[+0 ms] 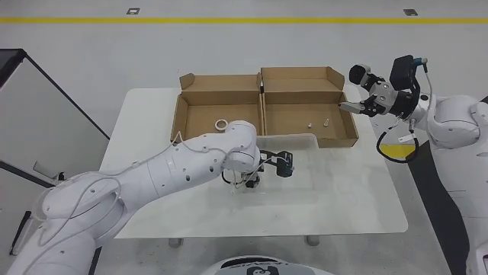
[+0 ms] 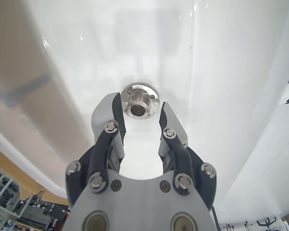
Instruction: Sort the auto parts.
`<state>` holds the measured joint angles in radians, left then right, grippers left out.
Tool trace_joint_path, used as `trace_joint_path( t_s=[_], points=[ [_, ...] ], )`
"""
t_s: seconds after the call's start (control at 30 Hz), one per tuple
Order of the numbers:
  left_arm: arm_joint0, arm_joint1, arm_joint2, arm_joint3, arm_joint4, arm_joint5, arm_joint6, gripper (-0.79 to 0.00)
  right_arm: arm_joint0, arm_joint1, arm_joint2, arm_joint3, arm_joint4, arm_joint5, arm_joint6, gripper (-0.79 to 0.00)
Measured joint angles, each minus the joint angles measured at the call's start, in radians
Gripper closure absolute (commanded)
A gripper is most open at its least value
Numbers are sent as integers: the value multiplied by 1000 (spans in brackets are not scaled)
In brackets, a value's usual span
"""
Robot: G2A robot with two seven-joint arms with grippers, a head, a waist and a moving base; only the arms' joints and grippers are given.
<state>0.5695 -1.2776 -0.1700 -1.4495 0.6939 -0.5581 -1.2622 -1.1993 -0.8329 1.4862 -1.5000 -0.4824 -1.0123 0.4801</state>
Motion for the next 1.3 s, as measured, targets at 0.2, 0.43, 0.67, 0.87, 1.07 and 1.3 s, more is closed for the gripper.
trace_joint_path(
  t_s=[0.2,0.43,0.67,0.87,1.07,1.3],
  points=[
    [10,-8,0,20,10,2,-2,-360,0,0,0,0,0,0,0,-785],
    [10,-12,0,32,15,12,-12,-345,0,0,0,0,0,0,0,-785],
    [11,-16,0,39,19,21,-21,-339,0,0,0,0,0,0,0,-785],
    [18,-19,0,46,23,16,-16,-339,0,0,0,0,0,0,0,-785],
    [21,-24,0,58,22,8,-8,-339,0,0,0,0,0,0,0,-785],
    [11,-28,0,68,20,12,-12,-339,0,0,0,0,0,0,0,-785]
  ],
)
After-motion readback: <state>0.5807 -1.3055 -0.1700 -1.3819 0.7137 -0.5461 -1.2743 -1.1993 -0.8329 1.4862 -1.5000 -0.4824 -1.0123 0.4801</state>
